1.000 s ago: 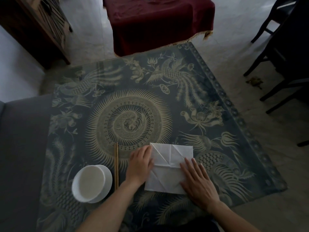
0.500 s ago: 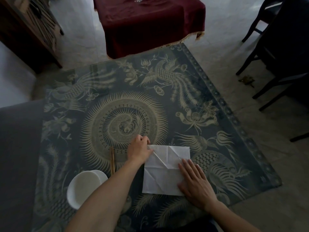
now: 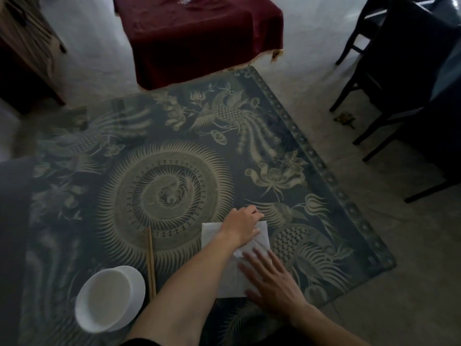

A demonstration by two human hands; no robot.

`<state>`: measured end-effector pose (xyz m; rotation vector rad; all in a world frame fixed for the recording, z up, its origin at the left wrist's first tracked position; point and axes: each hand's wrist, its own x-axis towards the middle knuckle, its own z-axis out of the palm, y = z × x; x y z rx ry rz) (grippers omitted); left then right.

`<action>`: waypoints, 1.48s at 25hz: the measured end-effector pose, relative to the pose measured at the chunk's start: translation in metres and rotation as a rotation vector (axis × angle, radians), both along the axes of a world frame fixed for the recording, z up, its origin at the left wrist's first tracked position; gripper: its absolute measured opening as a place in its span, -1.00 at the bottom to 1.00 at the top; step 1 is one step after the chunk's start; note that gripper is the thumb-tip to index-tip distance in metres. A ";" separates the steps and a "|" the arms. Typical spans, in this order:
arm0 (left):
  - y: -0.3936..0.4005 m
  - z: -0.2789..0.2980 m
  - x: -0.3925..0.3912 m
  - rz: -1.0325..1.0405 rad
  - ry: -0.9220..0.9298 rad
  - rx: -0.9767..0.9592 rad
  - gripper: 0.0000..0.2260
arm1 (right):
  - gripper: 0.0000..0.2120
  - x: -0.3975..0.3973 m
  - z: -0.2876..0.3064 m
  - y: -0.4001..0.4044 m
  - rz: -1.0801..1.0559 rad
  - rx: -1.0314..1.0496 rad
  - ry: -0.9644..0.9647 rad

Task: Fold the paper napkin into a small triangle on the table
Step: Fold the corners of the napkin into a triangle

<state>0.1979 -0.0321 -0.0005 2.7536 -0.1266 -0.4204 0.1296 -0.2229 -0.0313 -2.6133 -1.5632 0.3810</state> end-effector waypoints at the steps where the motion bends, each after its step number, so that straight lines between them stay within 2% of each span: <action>1: -0.006 -0.001 0.003 -0.008 0.021 0.032 -0.58 | -0.41 -0.005 -0.002 0.000 0.045 -0.015 0.006; 4: -0.016 -0.002 0.007 0.026 0.064 0.086 -0.60 | -0.41 -0.008 -0.003 0.000 0.044 -0.055 -0.012; 8: -0.019 0.000 0.013 0.167 0.136 0.027 -0.72 | -0.42 -0.006 -0.001 -0.003 0.058 -0.102 -0.043; 13: -0.007 0.011 0.022 0.194 0.251 -0.059 -0.87 | -0.51 -0.001 0.002 -0.001 0.092 -0.089 -0.095; 18: 0.016 0.030 0.020 0.215 0.191 -0.311 -0.85 | -0.55 0.004 0.005 0.012 0.105 -0.004 -0.094; 26: 0.032 0.050 -0.013 0.267 0.047 -0.490 -0.94 | -0.48 0.000 0.006 0.034 0.063 0.001 -0.061; 31: 0.041 0.047 -0.055 0.255 -0.087 -0.471 -0.90 | -0.42 0.002 -0.003 0.026 0.076 0.052 -0.061; 34: 0.044 0.046 -0.077 0.172 -0.185 -0.408 -0.86 | -0.37 -0.002 -0.007 0.016 0.056 0.105 0.001; 37: 0.042 0.043 -0.097 0.075 -0.174 -0.323 -0.84 | -0.33 -0.010 -0.010 0.004 0.048 0.102 0.045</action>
